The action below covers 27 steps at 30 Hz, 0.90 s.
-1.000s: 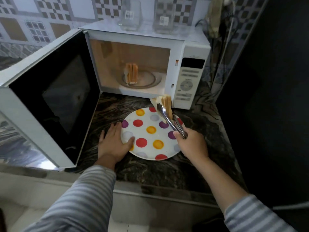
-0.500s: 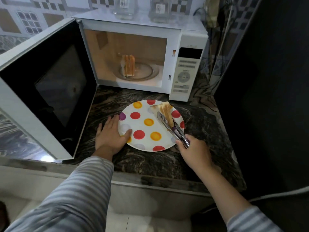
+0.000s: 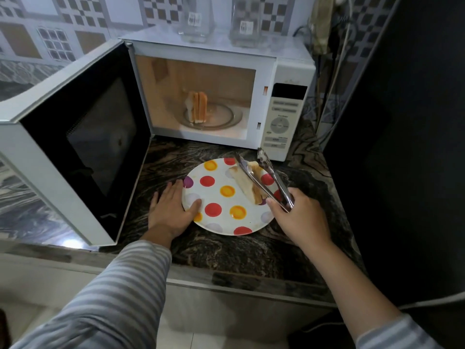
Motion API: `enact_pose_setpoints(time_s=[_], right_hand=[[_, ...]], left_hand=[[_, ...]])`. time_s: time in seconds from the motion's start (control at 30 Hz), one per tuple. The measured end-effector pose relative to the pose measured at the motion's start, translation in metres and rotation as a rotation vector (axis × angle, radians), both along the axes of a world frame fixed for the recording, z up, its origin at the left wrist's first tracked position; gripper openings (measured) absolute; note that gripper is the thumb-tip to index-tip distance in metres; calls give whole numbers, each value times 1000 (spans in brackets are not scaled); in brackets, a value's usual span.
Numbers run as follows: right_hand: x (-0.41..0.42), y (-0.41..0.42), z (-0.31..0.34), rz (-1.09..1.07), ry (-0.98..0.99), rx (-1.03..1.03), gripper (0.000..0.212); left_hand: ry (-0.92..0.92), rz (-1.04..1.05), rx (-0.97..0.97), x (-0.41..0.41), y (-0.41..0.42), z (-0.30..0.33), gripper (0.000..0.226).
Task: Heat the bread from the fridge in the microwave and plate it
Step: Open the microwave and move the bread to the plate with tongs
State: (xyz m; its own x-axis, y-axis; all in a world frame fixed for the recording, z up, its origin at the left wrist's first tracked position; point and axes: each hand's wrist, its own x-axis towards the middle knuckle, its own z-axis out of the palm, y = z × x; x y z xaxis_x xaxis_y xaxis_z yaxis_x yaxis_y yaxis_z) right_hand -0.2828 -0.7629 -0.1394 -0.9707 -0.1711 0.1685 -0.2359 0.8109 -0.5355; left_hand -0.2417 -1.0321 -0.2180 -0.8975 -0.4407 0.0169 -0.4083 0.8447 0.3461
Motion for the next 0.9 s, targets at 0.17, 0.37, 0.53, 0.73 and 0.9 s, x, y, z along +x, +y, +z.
enact_pose_setpoints(time_s=[0.17,0.37,0.53,0.73,0.9], right_hand=[[-23,-43,25,81,-29,-19,37],[-70,-125,39,119,-127,1,46],[-112,-184,43,73,-245,-23,47],[-140,-224,48,38,-287,-11,50],[-145,-250,54,88,-201,-52,48]], left_hand=[[24,24,-11,8,-17,2,95],[17,-5,-62,18,-22,-1,105],[30,5,-35,15,-23,2,105],[25,5,-61,11,-26,-4,100],[42,9,-74,12,-25,-5,95]])
